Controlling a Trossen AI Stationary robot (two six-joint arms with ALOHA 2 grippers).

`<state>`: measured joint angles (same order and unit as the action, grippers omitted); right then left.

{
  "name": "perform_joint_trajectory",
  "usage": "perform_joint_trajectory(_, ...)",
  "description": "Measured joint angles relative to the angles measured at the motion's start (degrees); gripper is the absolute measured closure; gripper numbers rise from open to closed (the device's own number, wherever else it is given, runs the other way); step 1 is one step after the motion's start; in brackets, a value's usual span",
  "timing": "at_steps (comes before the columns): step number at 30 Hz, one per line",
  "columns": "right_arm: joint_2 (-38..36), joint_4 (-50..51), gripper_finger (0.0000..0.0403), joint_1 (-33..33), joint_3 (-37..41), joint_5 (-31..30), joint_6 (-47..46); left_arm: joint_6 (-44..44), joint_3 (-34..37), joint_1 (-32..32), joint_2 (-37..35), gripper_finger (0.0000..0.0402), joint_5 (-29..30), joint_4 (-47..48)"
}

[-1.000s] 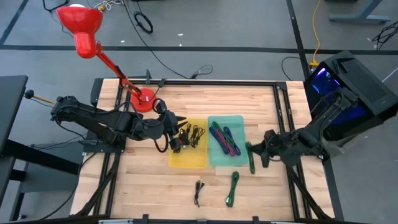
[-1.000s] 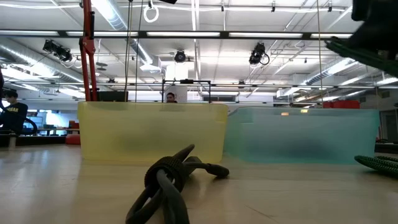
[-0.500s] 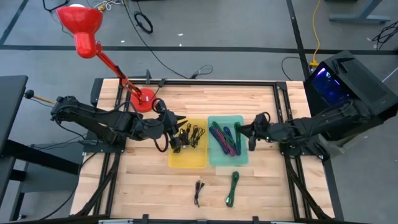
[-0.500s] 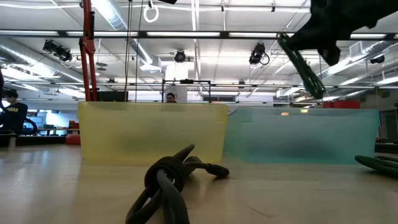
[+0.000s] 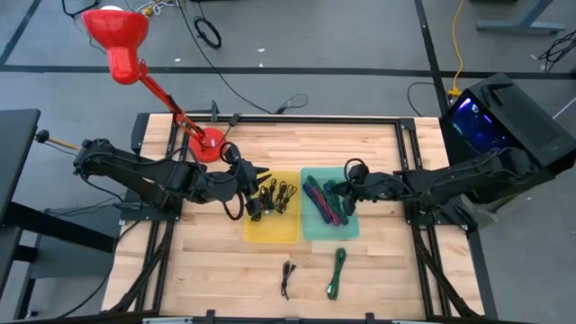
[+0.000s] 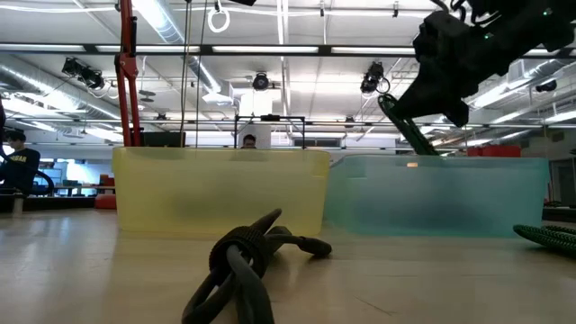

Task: Pick & Place USB Port
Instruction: Put the right green charger cable into the green bin, then put the green charger cable into the green bin

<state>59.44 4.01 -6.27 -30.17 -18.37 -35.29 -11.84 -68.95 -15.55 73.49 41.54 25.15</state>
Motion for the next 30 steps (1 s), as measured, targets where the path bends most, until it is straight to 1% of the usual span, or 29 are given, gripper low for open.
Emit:
perform_joint_trajectory(5,1.3,-3.2,0.0284,0.7,0.0,0.0,0.8,0.0,0.0,0.0,0.0,0.0328,0.0,0.0)
perform_joint_trajectory(10,1.3,-5.0,0.0230,1.8,0.0,0.4,2.5,0.0,0.0,0.0,0.0,0.0328,0.0,0.0)
perform_joint_trajectory(11,1.3,-5.6,0.0223,1.9,0.0,2.0,3.0,0.0,0.0,0.0,0.0,0.0328,0.0,0.1)
perform_joint_trajectory(13,1.3,-7.5,0.0213,1.3,0.0,7.9,3.2,0.0,0.0,0.0,0.0,0.0328,0.0,0.2)
perform_joint_trajectory(15,1.3,-10.5,0.0209,-0.4,0.0,14.3,2.9,0.0,0.0,0.0,0.0,0.0328,0.0,0.2)
perform_joint_trajectory(16,1.3,-11.9,0.0209,-1.9,0.0,16.5,2.8,0.0,0.0,0.0,0.0,0.0328,0.0,0.2)
perform_joint_trajectory(18,1.7,-14.3,0.0210,-5.6,0.0,18.7,2.9,0.0,0.0,0.0,0.0,0.0328,0.0,0.2)
perform_joint_trajectory(23,4.4,-18.7,0.0221,-14.8,0.0,18.8,2.9,0.0,0.0,0.0,0.0,0.0328,0.0,0.2)
perform_joint_trajectory(25,6.5,-21.0,0.0226,-17.7,0.0,17.0,2.6,0.0,0.0,0.0,0.0,0.0328,0.0,0.2)
perform_joint_trajectory(27,9.2,-23.6,0.0231,-20.0,-0.1,14.8,1.4,0.0,0.0,0.0,0.0,0.0328,0.0,0.2)
perform_joint_trajectory(30,15.0,-24.3,0.0237,-22.6,-3.5,14.8,3.2,0.0,0.0,0.0,0.0,0.0328,0.0,0.1)
